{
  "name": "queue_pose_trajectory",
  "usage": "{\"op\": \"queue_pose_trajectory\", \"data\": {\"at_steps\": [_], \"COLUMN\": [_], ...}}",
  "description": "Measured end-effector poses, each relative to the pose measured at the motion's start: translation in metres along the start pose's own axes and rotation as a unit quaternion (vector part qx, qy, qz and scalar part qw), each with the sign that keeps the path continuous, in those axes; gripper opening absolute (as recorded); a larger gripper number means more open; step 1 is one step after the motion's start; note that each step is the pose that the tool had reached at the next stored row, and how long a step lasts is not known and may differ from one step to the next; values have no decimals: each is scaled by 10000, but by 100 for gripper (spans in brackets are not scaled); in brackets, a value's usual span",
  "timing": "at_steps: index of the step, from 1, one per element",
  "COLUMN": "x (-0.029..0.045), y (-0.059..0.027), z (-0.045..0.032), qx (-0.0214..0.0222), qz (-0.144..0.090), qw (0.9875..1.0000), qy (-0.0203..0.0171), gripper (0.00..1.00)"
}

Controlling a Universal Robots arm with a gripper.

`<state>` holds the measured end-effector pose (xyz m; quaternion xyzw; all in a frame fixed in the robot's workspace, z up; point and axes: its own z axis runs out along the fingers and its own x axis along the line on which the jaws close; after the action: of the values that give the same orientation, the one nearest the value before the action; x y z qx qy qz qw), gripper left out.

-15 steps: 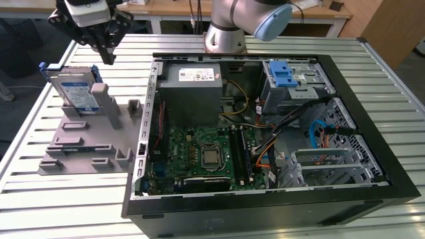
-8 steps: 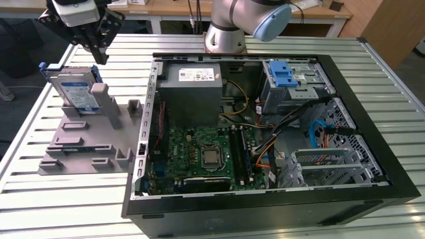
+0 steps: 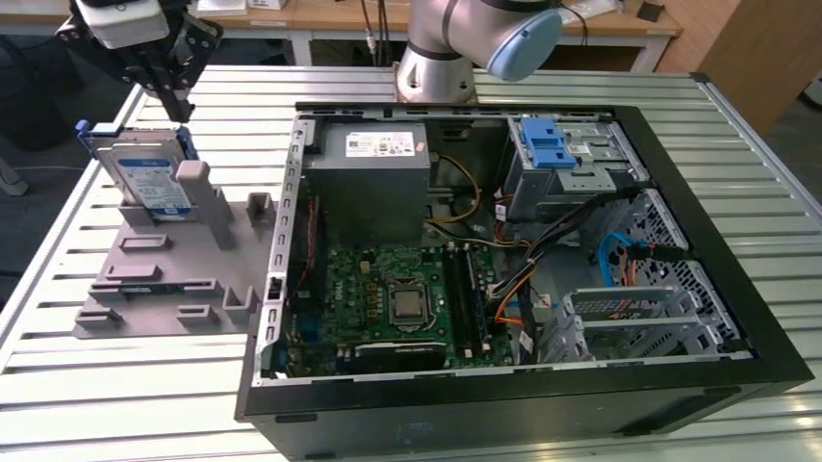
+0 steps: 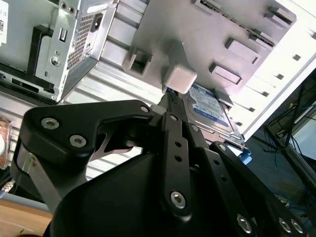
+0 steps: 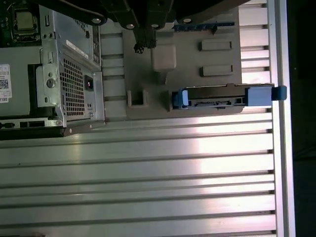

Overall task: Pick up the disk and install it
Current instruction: 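Reach for the disk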

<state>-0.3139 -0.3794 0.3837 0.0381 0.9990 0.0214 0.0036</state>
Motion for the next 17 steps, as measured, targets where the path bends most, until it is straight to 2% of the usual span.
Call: {"op": "queue_pose_trajectory", "data": {"at_steps": [17], "x": [409], "y": [118], "z": [31], "qx": [0], "qz": [0], "qw": [10000], "qy": [0], "gripper": [11]}}
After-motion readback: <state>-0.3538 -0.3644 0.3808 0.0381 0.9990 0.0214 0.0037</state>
